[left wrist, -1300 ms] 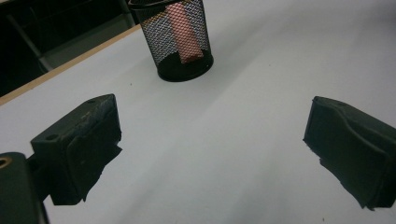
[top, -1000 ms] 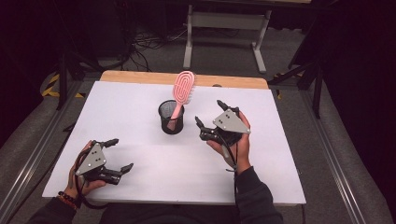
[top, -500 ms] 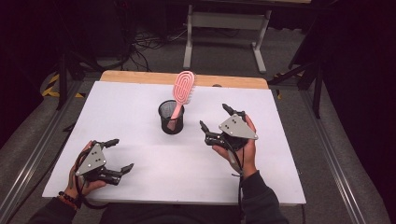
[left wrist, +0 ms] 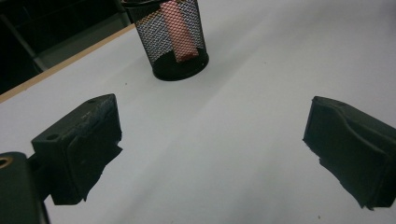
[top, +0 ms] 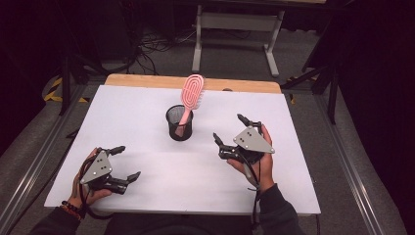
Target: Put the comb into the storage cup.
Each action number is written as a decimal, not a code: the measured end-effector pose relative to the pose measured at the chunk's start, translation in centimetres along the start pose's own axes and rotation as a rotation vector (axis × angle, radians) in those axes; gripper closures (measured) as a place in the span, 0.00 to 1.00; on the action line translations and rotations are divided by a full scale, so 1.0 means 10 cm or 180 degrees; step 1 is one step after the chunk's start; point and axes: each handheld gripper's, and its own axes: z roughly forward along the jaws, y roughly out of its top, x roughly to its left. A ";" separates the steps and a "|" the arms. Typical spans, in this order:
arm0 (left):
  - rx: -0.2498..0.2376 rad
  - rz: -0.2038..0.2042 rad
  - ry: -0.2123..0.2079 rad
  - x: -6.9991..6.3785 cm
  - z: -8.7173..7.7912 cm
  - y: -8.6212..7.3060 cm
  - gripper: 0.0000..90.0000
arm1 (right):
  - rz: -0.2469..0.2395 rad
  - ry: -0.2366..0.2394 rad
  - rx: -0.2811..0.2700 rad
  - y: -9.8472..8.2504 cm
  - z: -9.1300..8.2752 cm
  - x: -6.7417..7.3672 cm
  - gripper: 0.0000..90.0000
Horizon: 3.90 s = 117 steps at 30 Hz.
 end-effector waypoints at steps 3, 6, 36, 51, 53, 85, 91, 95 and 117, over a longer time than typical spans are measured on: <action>-0.0002 0.0001 0.0006 0.00 0.01 0.00 0.06 | -0.0028 -0.0017 -0.0051 -0.04 -0.04 0.00 0.14; 0.0002 -0.0011 -0.0007 0.00 0.01 0.00 0.06 | -0.0036 -0.0012 -0.0040 -0.07 -0.07 -0.01 0.14; 0.0004 -0.0007 -0.0028 -0.01 0.02 0.00 0.06 | -0.0127 0.0148 0.0139 -0.42 -0.20 0.09 0.12; -0.0020 -0.0016 -0.0054 -0.01 0.01 0.00 0.05 | -0.0113 0.0114 0.0277 -0.65 -0.24 0.08 0.12; -0.0022 -0.0014 -0.0055 -0.01 0.01 0.00 0.05 | -0.0107 0.0120 0.0298 -0.70 -0.26 0.07 0.11; -0.0049 -0.0064 -0.0031 0.00 -0.01 0.01 0.05 | 0.0172 0.0148 0.0521 -1.19 -0.52 -0.06 0.04; -0.0036 -0.0037 -0.0036 -0.01 0.00 0.02 0.05 | 0.0201 0.0123 0.0489 -1.18 -0.54 -0.07 0.04; -0.0042 -0.0058 -0.0041 0.00 -0.01 0.00 0.05 | 0.0200 0.0111 0.0477 -1.16 -0.55 -0.06 0.04; -0.0067 -0.0060 -0.0023 0.01 -0.03 0.00 0.05 | 0.0149 0.0075 0.0477 -1.12 -0.55 -0.04 0.04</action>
